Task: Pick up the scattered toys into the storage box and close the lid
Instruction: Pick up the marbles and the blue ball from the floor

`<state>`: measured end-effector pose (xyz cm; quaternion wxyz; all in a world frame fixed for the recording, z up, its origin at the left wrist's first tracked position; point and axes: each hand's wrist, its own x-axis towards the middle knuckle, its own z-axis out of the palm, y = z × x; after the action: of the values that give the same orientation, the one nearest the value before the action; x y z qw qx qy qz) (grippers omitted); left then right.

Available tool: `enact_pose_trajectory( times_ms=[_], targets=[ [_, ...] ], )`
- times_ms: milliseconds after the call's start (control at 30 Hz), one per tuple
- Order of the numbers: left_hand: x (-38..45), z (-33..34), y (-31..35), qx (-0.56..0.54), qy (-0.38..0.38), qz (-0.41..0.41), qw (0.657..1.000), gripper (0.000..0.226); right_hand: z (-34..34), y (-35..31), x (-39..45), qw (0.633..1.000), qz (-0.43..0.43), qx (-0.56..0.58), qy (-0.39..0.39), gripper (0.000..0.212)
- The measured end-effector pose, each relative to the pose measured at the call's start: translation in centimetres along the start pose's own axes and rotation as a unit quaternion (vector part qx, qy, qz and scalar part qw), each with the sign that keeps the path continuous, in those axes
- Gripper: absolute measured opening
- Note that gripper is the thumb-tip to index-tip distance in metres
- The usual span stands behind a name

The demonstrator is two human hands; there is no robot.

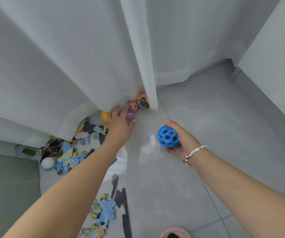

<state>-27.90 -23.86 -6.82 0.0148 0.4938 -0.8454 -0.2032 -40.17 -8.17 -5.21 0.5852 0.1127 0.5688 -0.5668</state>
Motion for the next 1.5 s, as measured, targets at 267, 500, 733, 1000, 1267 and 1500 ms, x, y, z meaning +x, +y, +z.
enact_pose_trajectory(
  times_ms=[267, 500, 733, 1000, 1267, 1500],
  targets=[
    [0.1, 1.1, 0.8, -0.049, 0.017, 0.026, 0.998, 0.06, -0.2, 0.4, 0.1, 0.999, 0.002, -0.042, -0.018, 0.027],
    [-7.6, -9.1, 3.6, -0.351, 0.036, -0.108, 0.929, 0.039, 2.9, -2.3, -5.4, 0.996, -0.022, -0.078, -0.026, 0.028],
    [-23.0, -25.8, 1.2, -0.395, 0.145, -0.117, 0.899, 0.04, 14.7, -1.8, -18.9, 0.973, 0.003, -0.148, -0.176, 0.029],
    [-38.7, -33.5, -10.8, -0.479, 0.225, -0.234, 0.816, 0.028, 28.9, 9.4, -31.0, 0.905, 0.053, -0.297, -0.3, 0.034],
    [-44.9, -32.5, -21.2, -0.522, 0.142, -0.297, 0.787, 0.022, 34.7, 23.4, -32.7, 0.863, 0.053, -0.419, -0.277, 0.078],
    [-46.5, -29.2, -24.5, -0.465, 0.022, -0.301, 0.833, 0.035, 33.0, 28.2, -32.1, 0.832, 0.029, -0.499, -0.239, 0.05]
  ],
)
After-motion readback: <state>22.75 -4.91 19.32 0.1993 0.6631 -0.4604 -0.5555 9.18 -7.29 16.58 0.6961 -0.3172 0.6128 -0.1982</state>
